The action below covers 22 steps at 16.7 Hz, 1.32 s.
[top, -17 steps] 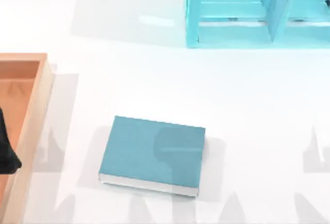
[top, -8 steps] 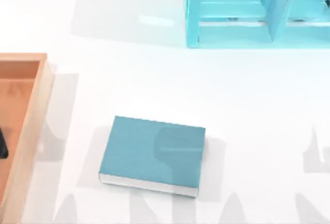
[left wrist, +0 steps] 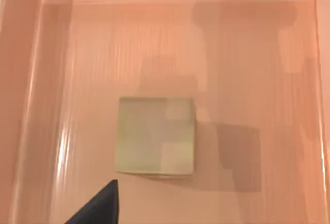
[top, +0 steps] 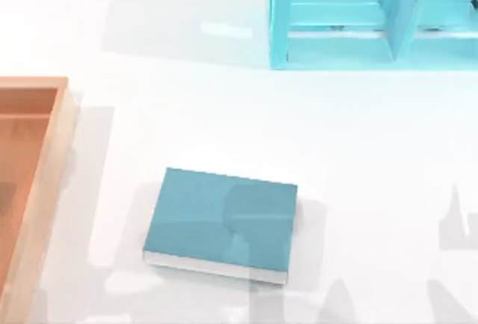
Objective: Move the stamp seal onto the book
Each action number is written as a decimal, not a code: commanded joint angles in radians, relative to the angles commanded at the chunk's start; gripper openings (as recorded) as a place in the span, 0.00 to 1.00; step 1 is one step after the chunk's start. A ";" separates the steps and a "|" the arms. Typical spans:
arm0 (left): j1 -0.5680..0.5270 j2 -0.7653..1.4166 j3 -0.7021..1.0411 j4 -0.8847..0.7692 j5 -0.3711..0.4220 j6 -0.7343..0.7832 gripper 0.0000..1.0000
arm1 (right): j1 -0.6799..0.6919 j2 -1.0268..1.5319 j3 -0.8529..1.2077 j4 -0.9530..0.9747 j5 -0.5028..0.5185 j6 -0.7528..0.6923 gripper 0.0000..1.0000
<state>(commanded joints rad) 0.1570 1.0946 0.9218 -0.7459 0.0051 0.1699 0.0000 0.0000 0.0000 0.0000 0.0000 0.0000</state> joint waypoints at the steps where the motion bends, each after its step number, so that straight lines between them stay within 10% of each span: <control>1: 0.014 0.094 0.076 -0.064 0.000 0.015 1.00 | 0.000 0.000 0.000 0.000 0.000 0.000 1.00; 11: 0.107 0.736 0.617 -0.507 0.000 0.117 1.00 | 0.000 0.000 0.000 0.000 0.000 0.000 1.00; 22: 0.110 0.789 0.551 -0.411 0.001 0.120 1.00 | 0.000 0.000 0.000 0.000 0.000 0.000 1.00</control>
<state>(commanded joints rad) 0.2668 1.8837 1.4727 -1.1565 0.0057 0.2903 0.0000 0.0000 0.0000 0.0000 0.0000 0.0000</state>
